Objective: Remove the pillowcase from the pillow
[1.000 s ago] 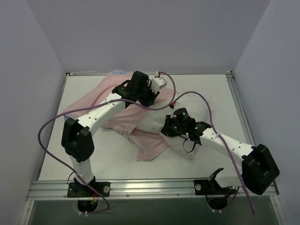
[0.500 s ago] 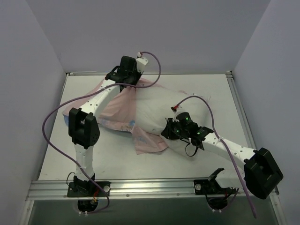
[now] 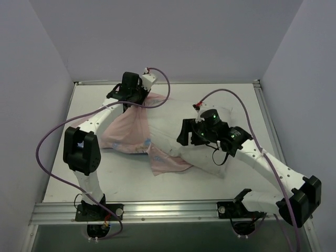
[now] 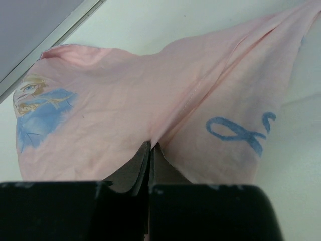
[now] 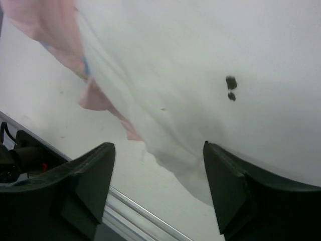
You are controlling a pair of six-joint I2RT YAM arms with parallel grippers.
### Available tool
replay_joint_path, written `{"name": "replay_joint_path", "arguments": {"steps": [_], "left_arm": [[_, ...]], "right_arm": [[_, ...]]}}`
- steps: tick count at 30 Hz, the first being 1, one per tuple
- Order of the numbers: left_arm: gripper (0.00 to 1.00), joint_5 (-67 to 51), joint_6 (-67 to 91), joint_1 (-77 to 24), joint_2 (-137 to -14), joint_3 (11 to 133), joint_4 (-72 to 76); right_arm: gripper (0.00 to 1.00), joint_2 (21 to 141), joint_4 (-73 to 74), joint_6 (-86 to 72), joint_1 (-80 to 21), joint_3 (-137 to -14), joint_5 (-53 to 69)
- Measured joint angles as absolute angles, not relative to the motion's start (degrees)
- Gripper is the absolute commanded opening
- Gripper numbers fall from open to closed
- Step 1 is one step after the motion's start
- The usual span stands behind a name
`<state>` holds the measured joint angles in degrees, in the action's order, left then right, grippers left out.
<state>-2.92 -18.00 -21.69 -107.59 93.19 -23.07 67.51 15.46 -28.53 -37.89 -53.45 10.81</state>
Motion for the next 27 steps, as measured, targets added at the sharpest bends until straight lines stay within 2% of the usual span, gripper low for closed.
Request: {"name": "replay_joint_path", "arguments": {"steps": [3,6,10,13,17,18,19,20,21,22,23,24,27], "left_arm": [[0.02,-3.8,-17.7,-21.6,-106.9,92.2,-22.1],[0.02,-4.6,-17.1,-21.6,-106.6,91.7,-21.9],[0.02,-5.4,-16.1,-21.6,-106.5,91.7,-21.9],[0.02,-5.5,-15.5,-21.6,-106.2,91.7,-22.0],[0.02,-6.2,-15.2,-21.6,-105.3,91.7,-22.1],[0.07,-6.8,-15.0,-21.6,-105.0,91.7,-22.3],[0.20,-7.4,-15.0,-21.7,-104.7,91.7,-22.9],[0.37,-8.1,-15.2,-21.8,-104.4,91.8,-23.6],[0.59,-8.5,-15.4,-21.9,-104.3,92.1,-24.9],[0.93,-9.1,-15.7,-21.8,-104.3,93.1,-26.9],[0.98,-10.0,-15.9,-21.6,-104.3,94.1,-28.9],[0.94,-10.9,-15.5,-21.3,-104.1,95.4,-31.1],[0.94,-13.6,-16.1,-19.7,-101.3,97.5,-37.8]], "right_arm": [[0.85,67.7,19.8,-26.7,-38.0,-66.1,7.9],[0.89,69.5,21.2,-24.4,-37.9,-76.8,2.2],[0.91,79.1,23.6,-20.4,-37.2,-88.5,-6.8],[0.91,88.7,23.2,-18.2,-36.7,-90.7,-9.6],[0.88,100.6,23.4,-16.5,-36.4,-84.4,-10.0],[0.79,102.8,22.2,-16.3,-36.4,-82.8,-9.8],[0.68,104.1,20.2,-16.0,-36.3,-81.1,-9.5],[0.52,104.6,18.4,-15.8,-36.1,-79.9,-9.1],[0.18,104.6,16.8,-15.4,-36.0,-79.2,-8.6],[0.05,104.1,15.3,-15.1,-35.7,-78.5,-8.0],[0.00,103.6,13.7,-15.1,-35.3,-77.9,-7.3],[0.00,103.2,12.5,-15.0,-34.7,-77.4,-6.5],[0.00,103.2,9.9,-14.8,-32.6,-76.2,-4.2]]}}
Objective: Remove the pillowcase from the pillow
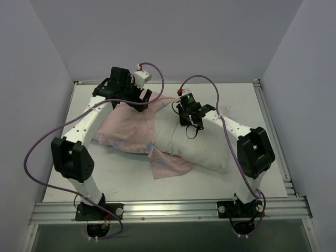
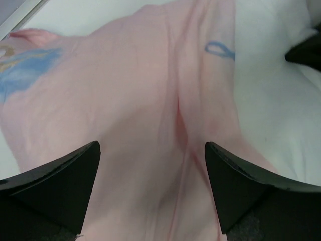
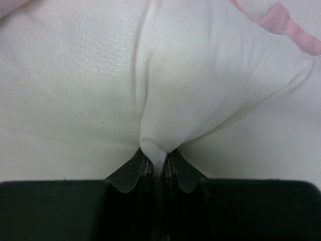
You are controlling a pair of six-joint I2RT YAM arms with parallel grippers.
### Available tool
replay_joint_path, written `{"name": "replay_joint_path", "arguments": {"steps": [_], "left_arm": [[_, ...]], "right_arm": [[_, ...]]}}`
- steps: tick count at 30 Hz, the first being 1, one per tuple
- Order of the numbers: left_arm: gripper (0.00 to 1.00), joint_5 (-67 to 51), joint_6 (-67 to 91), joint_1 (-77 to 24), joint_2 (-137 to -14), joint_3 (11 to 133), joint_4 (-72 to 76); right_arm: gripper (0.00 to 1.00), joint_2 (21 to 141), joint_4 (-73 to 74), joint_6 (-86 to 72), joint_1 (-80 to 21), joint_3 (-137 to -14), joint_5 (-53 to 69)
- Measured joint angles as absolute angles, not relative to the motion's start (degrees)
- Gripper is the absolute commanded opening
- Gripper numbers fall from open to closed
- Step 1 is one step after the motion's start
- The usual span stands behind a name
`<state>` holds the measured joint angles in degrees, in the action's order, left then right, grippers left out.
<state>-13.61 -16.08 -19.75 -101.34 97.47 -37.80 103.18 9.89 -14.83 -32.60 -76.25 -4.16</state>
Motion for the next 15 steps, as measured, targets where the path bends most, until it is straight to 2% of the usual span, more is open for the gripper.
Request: {"name": "replay_joint_path", "arguments": {"steps": [4,10,15], "left_arm": [[0.94,-17.1,-19.2,-13.2,-92.6,96.4,-46.2],[0.94,-21.7,-28.7,12.4,-77.3,83.5,-52.7],[0.94,-25.0,-33.7,22.8,-79.8,72.3,-56.6]], "right_arm": [[0.00,102.8,8.4,-14.3,-31.8,-75.5,-2.5],[0.00,101.4,7.9,-11.9,-31.2,-74.8,-0.5],[0.00,100.6,8.2,-10.4,-31.0,-75.1,-0.4]]}}
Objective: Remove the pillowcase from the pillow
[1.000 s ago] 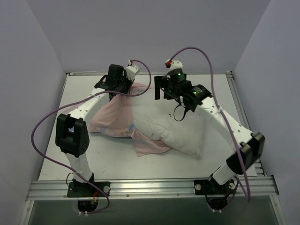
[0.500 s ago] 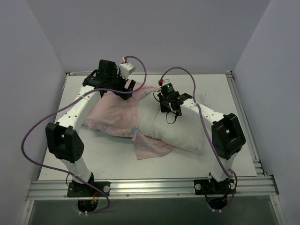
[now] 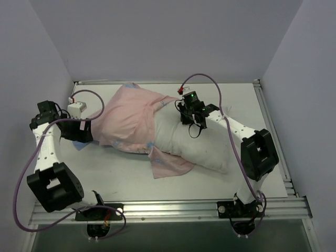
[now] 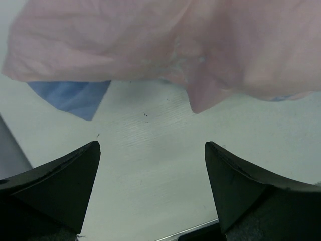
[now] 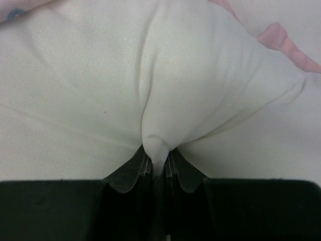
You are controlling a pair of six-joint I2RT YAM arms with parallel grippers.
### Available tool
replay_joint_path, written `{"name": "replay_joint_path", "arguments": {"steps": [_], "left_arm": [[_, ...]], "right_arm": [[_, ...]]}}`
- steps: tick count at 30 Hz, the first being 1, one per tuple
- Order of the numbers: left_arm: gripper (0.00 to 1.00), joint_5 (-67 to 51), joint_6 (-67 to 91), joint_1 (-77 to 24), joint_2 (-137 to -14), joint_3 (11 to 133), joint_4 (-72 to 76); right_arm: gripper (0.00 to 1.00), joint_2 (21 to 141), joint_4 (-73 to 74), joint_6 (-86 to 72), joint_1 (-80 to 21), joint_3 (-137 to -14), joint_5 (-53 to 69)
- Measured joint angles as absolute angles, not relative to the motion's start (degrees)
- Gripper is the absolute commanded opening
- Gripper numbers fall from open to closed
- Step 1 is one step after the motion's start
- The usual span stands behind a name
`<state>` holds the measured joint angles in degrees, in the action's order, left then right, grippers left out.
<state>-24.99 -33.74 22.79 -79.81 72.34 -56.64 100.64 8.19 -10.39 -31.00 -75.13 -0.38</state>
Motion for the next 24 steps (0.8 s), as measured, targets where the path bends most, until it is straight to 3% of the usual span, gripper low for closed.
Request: {"name": "replay_joint_path", "arguments": {"steps": [5,15,16,17,19,24], "left_arm": [[0.94,-25.5,-33.5,24.8,-83.3,65.6,-51.2],[0.94,-20.5,-33.1,14.1,-93.1,64.9,-29.9],[0.99,-20.1,-32.6,13.8,-95.2,65.2,-28.9],[0.59,-19.7,-32.0,13.7,-97.4,65.9,-28.4],[0.03,-19.2,-30.4,14.0,-101.3,67.2,-27.3],[0.02,-19.5,-25.4,15.2,-102.6,67.5,-24.2]], "right_arm": [[0.00,100.6,8.6,-9.7,-30.7,-75.5,0.3],[0.00,100.6,8.3,-9.3,-29.2,-75.4,2.0],[0.00,100.6,8.3,-9.2,-29.0,-75.4,2.1],[0.00,100.6,8.2,-9.1,-28.9,-75.4,2.2],[0.00,100.6,8.2,-8.8,-28.6,-75.4,2.3],[0.00,100.6,8.0,-8.7,-26.9,-75.2,-0.6]]}}
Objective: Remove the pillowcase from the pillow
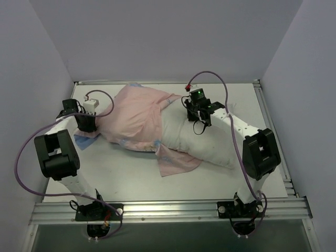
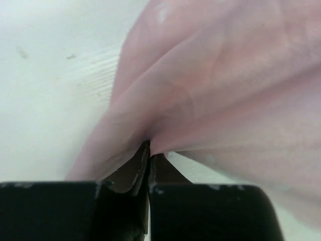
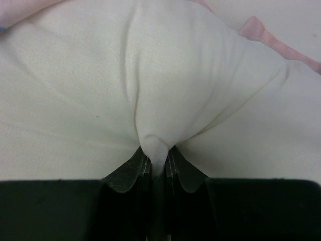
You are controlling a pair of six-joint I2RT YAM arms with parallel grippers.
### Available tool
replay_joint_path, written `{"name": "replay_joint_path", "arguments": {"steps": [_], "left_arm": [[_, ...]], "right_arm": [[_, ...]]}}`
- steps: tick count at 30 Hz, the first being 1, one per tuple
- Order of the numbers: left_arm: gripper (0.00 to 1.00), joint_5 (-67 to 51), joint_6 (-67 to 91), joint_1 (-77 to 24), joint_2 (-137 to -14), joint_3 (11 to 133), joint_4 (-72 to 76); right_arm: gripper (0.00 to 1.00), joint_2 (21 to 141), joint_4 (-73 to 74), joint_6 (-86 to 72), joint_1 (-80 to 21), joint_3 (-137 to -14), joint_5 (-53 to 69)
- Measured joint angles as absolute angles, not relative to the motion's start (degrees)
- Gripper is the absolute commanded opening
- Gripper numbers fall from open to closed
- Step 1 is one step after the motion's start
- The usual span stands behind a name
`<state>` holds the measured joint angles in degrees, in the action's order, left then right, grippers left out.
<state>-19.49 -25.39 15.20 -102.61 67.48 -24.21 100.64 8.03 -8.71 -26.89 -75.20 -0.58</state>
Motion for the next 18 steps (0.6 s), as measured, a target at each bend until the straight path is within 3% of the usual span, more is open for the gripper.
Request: {"name": "replay_joint_path", "arguments": {"steps": [6,18], "left_arm": [[0.02,-20.0,-19.6,15.5,-92.6,66.9,-19.4],[0.02,-24.3,-14.5,16.1,-84.8,78.0,-27.5]], "right_arm": [[0.00,102.5,8.2,-8.9,-20.8,-76.8,-10.4],[0.00,98.8,9.0,-8.3,-17.8,-76.9,-8.6]]}}
